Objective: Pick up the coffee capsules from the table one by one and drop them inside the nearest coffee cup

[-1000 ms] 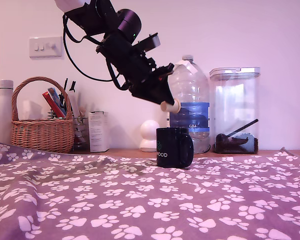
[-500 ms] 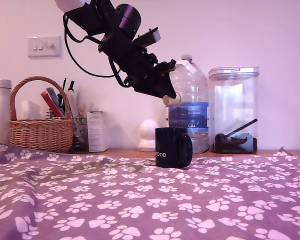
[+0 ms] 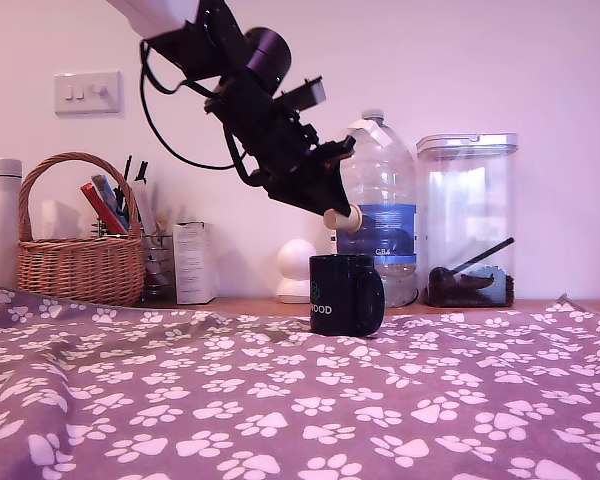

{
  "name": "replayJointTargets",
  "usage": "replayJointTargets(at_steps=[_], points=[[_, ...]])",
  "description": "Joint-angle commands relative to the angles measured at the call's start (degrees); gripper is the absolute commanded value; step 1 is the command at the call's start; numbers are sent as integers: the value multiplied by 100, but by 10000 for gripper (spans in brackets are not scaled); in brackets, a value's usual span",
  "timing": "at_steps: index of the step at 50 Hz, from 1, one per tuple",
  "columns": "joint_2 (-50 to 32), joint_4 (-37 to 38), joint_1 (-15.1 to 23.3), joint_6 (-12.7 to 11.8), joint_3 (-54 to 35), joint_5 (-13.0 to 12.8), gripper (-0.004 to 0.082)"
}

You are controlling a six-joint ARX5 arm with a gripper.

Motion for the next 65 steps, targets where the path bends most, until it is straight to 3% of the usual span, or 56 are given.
replayJointTargets(at_steps=[1, 33, 41, 50, 65], points=[[238, -28, 2, -35, 20, -11, 133], [345, -249, 63, -15, 22, -50, 139], [345, -260, 63, 33, 22, -48, 254], [345, -249, 63, 96, 22, -48, 469], [345, -199, 63, 94, 22, -44, 467]])
